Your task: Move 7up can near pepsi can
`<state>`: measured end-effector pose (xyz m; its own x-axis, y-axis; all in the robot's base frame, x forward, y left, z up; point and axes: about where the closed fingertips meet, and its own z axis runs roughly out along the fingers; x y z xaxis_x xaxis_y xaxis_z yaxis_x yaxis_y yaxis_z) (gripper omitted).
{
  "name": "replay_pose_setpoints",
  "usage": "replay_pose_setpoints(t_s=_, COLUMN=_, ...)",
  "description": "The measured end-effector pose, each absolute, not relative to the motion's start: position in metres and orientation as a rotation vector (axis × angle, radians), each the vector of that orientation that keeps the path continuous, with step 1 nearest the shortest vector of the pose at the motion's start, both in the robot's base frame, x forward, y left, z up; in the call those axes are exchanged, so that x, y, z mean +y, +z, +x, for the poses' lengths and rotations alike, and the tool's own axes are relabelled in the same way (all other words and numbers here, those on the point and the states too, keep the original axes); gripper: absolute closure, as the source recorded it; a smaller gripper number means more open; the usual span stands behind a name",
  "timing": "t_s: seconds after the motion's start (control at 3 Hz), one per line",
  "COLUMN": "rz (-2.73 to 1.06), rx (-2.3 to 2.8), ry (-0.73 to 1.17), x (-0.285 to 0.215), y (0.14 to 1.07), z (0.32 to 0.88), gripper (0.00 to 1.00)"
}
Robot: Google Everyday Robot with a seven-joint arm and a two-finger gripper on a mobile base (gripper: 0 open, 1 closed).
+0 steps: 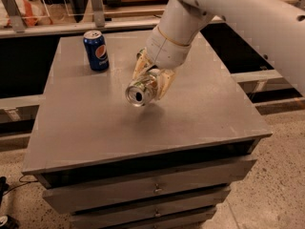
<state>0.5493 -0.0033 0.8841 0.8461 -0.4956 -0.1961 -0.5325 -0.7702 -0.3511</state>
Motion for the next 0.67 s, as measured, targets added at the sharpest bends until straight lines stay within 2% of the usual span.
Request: replay_pose_setpoints(t_s=0.67, rz=-2.056, rx=1.180, ry=0.271, x=-0.018, y=0.916, z=0.593, gripper=1.00)
